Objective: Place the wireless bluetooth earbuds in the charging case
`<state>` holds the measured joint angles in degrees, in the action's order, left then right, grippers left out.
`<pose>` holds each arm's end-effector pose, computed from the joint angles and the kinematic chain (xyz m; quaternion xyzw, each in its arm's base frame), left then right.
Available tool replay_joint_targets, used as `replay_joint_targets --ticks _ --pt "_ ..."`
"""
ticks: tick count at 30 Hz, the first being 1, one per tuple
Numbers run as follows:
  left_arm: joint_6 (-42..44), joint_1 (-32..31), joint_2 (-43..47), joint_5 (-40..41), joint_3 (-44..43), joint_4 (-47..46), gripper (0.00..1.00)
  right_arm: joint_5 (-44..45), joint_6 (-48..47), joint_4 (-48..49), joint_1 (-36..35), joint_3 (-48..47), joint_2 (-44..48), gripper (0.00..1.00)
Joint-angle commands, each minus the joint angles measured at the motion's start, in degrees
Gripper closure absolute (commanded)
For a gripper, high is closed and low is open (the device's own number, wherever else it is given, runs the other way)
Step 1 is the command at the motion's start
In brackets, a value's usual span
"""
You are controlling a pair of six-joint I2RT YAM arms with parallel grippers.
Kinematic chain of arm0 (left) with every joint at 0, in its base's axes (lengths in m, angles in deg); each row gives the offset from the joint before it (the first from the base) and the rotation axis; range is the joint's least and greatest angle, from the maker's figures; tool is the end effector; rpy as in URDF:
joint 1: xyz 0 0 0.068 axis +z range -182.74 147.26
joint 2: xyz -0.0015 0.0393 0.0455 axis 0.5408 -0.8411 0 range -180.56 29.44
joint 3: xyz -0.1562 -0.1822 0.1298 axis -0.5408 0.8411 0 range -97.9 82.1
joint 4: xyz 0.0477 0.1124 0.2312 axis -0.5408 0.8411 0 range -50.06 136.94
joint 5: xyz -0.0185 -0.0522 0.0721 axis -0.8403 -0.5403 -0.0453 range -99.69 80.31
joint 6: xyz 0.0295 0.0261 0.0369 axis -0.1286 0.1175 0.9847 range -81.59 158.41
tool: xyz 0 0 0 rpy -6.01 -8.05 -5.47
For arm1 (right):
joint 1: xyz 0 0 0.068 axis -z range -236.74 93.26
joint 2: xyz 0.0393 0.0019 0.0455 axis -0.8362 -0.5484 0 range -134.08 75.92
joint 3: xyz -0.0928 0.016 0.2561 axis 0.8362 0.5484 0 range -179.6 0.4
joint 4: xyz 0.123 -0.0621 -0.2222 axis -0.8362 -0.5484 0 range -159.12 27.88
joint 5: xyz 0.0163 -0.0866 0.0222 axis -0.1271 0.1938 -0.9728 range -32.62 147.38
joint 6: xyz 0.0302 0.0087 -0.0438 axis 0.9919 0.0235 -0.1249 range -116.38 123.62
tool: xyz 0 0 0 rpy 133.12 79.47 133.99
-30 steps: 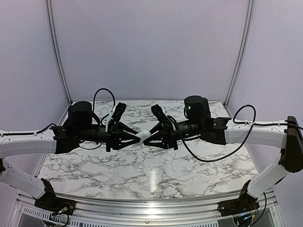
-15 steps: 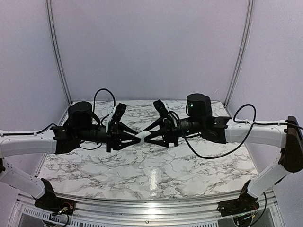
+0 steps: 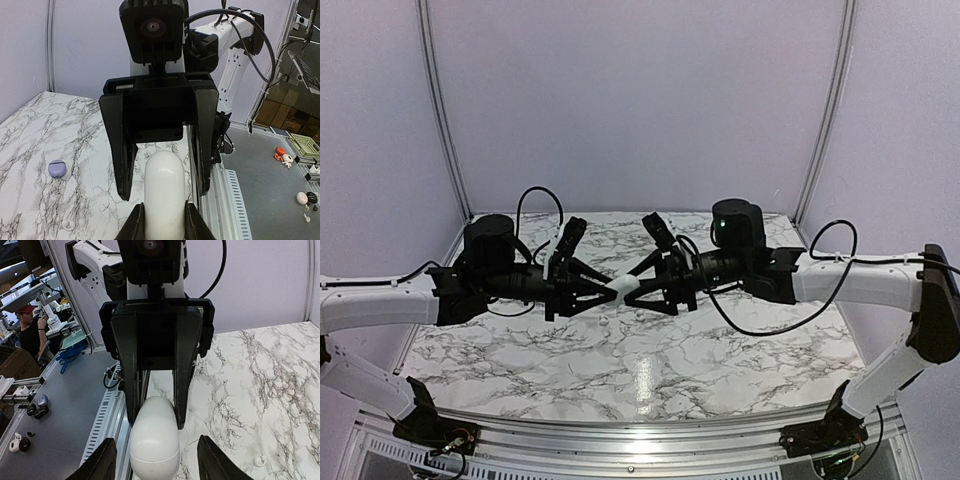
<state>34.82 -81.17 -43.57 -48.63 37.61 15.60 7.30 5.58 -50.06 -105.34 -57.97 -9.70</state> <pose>0.1745 -0.2305 0.2942 0.4731 0.5518 -0.5009 0.4698 0.2033 0.2720 0.2926 -0.5210 0.5591 0.5390 0.3541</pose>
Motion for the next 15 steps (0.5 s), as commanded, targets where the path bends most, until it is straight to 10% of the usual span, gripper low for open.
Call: replay_joint_targets --ticks 1,15 --pt "0.50 -0.25 1.65 0.87 0.13 -0.62 0.99 -1.00 0.24 1.45 -0.30 -1.55 -0.96 0.45" --pt "0.43 -0.19 1.18 1.09 -0.02 -0.61 0.99 -0.86 0.61 2.00 -0.49 -2.00 -0.86 0.68"
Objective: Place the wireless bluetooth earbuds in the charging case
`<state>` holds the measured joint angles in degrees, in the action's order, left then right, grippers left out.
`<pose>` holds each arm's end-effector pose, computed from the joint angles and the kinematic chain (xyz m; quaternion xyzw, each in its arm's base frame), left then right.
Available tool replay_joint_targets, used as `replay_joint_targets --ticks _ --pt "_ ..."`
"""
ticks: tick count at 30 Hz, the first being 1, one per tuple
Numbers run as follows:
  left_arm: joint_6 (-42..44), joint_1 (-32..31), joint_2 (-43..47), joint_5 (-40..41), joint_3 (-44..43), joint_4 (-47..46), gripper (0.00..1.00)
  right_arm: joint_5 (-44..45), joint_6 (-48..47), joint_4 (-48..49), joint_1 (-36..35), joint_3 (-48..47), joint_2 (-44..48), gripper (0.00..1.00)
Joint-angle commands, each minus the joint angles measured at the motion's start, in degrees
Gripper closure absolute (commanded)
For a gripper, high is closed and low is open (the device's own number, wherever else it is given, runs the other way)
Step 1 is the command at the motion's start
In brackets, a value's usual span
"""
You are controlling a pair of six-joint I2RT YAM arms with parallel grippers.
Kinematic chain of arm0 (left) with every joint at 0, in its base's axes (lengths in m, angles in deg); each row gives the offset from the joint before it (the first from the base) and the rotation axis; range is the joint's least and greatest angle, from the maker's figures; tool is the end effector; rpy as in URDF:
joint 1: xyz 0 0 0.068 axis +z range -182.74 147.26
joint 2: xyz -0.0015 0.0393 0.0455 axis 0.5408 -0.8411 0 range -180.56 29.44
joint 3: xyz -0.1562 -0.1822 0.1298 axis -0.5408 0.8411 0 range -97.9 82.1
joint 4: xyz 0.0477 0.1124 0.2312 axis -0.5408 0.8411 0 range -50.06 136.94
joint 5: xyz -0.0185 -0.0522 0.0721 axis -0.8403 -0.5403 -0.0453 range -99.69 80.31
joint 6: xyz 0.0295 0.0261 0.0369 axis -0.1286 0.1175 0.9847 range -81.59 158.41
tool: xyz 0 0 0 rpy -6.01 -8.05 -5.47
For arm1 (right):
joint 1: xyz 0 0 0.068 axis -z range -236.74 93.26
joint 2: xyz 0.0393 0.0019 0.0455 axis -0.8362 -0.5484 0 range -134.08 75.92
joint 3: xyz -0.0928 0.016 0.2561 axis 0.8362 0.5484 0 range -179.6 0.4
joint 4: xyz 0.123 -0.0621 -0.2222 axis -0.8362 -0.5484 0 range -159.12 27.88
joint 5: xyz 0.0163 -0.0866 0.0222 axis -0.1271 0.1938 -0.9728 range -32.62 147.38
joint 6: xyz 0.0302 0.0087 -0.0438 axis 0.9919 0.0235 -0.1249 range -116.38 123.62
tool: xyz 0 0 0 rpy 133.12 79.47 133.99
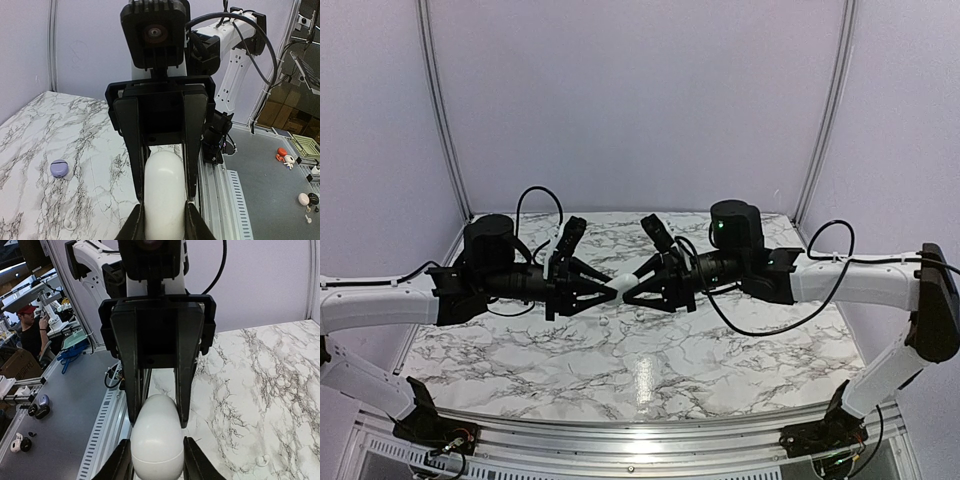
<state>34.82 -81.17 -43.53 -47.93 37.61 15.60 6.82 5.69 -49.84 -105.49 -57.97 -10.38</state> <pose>0.1748 -0.2304 0.2944 0.4700 0.5545 -0.4977 0.4732 0.2038 0.2741 0.2892 -0.5224 0.5593 0.5418 0.3475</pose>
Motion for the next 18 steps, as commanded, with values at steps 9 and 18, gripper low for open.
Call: replay_joint_targets --ticks 9,18 --pt "-0.78 0.05 1.76 3.78 0.23 -0.58 0.76 -0.17 -0.93 0.70 -0.26 -1.75 0.46 0.86" --pt "-1.29 1.42 4.17 8.47 1.30 -0.84 0.64 -0.37 -4.03 -1.05 -0.29 -1.22 1.64 0.98"
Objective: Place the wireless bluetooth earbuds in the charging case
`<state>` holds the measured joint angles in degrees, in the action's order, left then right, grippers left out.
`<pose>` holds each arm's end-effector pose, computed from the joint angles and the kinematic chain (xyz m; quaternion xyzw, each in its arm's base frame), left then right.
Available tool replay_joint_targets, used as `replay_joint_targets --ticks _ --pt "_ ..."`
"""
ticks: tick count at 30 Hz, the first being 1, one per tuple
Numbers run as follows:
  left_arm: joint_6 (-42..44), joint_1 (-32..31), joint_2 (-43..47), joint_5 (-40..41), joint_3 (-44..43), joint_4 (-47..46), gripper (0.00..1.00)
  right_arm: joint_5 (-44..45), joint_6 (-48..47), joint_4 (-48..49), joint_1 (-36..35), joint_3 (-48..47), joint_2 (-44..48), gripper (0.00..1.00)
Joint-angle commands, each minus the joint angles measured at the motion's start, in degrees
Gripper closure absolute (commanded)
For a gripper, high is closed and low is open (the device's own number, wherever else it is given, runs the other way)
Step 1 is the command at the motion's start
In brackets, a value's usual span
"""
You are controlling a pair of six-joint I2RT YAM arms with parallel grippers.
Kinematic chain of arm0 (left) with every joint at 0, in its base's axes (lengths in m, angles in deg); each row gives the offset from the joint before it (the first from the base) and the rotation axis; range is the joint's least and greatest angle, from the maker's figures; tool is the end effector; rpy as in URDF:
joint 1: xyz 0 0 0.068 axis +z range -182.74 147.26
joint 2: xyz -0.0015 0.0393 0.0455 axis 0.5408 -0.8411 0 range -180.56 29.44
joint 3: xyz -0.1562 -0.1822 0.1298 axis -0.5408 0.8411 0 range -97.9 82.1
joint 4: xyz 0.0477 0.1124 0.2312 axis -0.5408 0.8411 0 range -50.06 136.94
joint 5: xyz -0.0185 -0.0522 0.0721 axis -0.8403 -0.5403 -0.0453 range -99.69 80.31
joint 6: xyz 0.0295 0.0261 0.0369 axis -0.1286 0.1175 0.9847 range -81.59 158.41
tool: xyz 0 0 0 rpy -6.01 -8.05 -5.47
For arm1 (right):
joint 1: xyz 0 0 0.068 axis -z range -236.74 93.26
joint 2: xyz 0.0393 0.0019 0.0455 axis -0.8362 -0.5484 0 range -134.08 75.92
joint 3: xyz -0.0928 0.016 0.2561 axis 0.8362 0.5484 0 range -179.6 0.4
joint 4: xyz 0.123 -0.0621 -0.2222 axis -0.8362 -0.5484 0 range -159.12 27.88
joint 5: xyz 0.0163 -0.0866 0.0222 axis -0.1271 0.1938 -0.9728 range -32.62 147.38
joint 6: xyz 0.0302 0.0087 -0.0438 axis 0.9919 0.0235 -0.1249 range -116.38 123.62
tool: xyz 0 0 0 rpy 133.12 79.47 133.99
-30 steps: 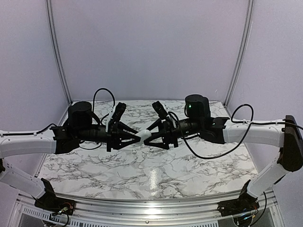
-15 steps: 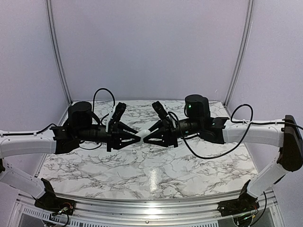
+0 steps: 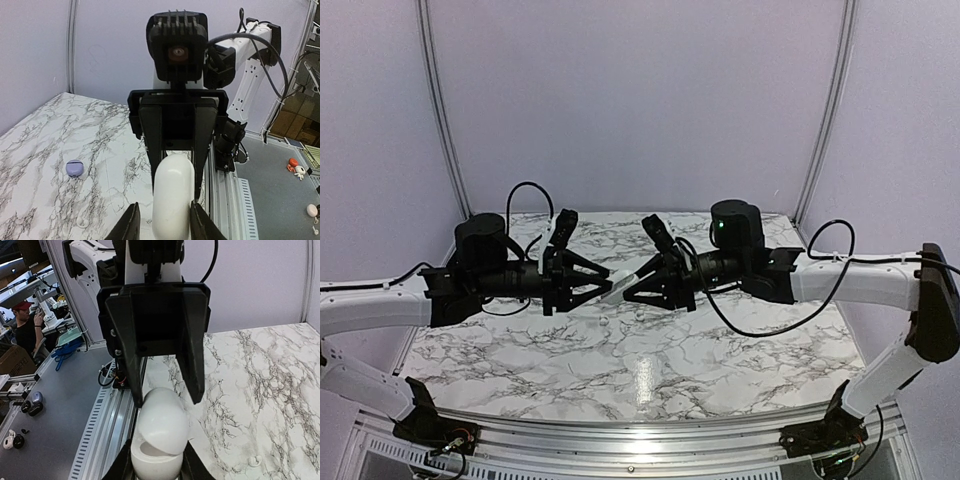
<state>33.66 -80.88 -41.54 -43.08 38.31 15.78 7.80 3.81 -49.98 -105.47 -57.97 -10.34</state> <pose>0.1742 -0.2238 0.2990 0.4406 0.5727 -0.4802 0.4973 0.2044 0.2740 0.2891 -0.5282 0.5558 0.5312 0.3603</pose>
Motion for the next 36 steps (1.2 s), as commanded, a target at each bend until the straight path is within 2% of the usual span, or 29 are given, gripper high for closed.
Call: replay_joint_targets --ticks 1,11,19,26,29,36 --pt "-0.23 1.25 2.24 3.76 0.63 -1.06 0.64 -1.51 -2.28 -1.02 -0.27 -1.18 1.62 0.99" --pt "-0.62 1.69 2.14 6.44 1.14 -1.08 0.64 -1.54 -2.79 -0.14 -0.17 -0.09 3.19 1.00" --pt "-3.38 3.73 3.18 6.18 3.53 -4.62 0.54 -2.80 2.39 5.35 4.78 4.70 4.83 1.00" --pt "-4.86 5.64 1.09 9.09 5.84 -6.71 0.47 -1.89 1.48 5.35 7.84 8.25 7.92 1.00" --pt "-5.72 7.20 -2.90 13.77 6.94 -6.53 0.49 -1.86 2.29 7.73 9.17 10.40 9.02 1.00" --pt "-5.45 8.85 -10.27 15.63 6.30 -3.47 0.57 -0.53 0.00 7.90 10.18 13.13 12.20 1.00"
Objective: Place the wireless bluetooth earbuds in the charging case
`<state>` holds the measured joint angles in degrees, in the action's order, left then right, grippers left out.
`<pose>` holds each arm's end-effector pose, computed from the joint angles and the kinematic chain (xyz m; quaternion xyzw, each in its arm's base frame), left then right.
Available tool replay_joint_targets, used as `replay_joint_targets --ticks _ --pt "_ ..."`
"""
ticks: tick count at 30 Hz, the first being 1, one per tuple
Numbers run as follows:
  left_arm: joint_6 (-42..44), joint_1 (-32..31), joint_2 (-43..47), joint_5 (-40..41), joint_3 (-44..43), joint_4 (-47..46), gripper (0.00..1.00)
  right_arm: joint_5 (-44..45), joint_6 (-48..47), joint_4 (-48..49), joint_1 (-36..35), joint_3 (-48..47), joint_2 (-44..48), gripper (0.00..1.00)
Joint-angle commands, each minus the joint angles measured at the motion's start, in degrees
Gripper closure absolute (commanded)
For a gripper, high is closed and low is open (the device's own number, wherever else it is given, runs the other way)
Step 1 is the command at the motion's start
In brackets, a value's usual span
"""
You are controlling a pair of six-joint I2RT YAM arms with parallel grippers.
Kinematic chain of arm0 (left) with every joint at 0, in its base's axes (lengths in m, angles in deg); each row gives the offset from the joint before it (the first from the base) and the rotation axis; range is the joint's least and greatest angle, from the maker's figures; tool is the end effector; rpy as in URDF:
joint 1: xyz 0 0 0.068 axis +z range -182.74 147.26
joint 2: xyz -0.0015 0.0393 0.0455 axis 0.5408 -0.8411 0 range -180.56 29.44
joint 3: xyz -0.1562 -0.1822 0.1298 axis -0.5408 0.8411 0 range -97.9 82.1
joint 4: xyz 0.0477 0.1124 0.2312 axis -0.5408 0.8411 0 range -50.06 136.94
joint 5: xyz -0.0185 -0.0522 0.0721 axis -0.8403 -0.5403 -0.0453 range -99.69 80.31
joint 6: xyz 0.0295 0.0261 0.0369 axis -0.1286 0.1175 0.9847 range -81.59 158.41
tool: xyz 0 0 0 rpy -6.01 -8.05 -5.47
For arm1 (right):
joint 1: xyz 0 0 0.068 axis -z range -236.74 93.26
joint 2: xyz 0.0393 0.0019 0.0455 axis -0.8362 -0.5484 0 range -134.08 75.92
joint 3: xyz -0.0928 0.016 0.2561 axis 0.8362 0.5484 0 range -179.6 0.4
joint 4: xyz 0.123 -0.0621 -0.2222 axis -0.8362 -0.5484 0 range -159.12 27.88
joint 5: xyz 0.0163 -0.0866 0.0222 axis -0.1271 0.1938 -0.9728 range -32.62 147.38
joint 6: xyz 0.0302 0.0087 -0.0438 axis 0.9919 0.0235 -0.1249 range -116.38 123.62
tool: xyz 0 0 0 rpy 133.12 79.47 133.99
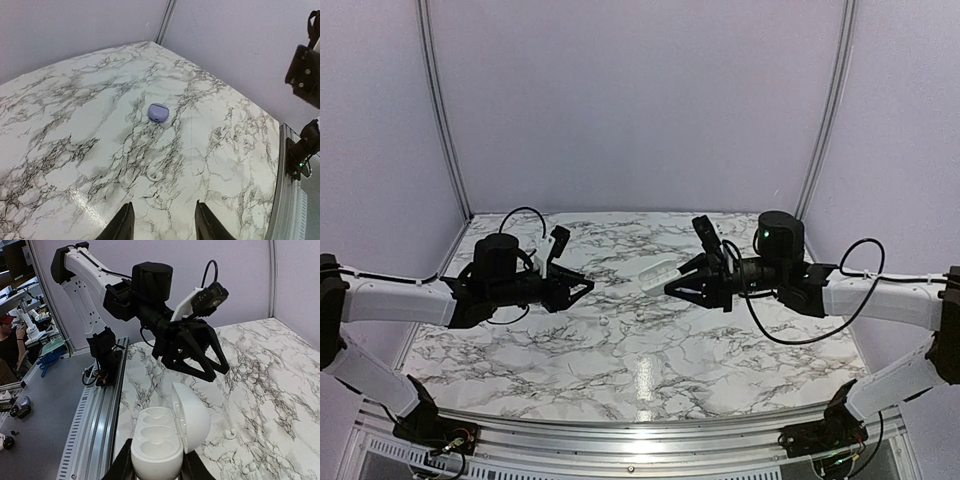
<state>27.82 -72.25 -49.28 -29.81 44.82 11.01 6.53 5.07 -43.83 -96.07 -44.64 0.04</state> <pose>0.2210 -0.1982 0.2319 0.2976 0.7164 -0.3843 0.5006 0.2074 0.2057 0.2745 -0.4827 0.5793 0.5108 0.4129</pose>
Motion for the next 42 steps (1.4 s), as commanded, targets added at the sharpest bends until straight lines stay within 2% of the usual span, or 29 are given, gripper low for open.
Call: replay_joint_targets --ticks 1,8,11,18,21,25,32,35,42 --pt "1.22 0.22 -3.35 2.18 -0.58 2.05 0.58 0.89 -1.28 1.40 0.90 -0.22 1.79 1.00" --pt "12.78 -0.66 -10.82 5.11 -10.36 19.59 0.60 0.36 -1.28 0.64 1.50 -0.35 1.08 1.00" --pt "17.68 -1.49 -14.77 5.98 -15.67 27.75 0.56 0.31 -1.28 0.49 1.87 -0.37 0.95 1.00" --pt "20.12 -4.57 -21.71 7.53 -26.31 38.87 0.54 0.70 -1.23 0.06 1.90 -0.23 1.11 1.00" --pt "20.12 -6.42 -25.09 8.95 -30.36 42.62 0.57 0.93 -1.27 -0.09 1.91 -0.04 1.27 1.00" --pt "18.26 -7.59 -29.51 10.66 -34.68 44.51 0.64 0.95 -1.28 -0.30 1.95 0.36 1.84 1.00" --pt "18.88 -6.99 -32.31 14.33 -38.07 46.64 0.67 0.33 -1.28 -0.16 1.96 0.61 1.81 1.00" --pt "19.20 -5.72 -33.16 13.29 -39.39 47.43 0.67 -1.07 -1.28 0.44 1.98 0.96 2.14 1.00" --pt "17.85 -1.37 -33.80 5.62 -39.86 47.43 0.67 -3.17 -8.14 2.43 1.20 3.88 7.24 1.00"
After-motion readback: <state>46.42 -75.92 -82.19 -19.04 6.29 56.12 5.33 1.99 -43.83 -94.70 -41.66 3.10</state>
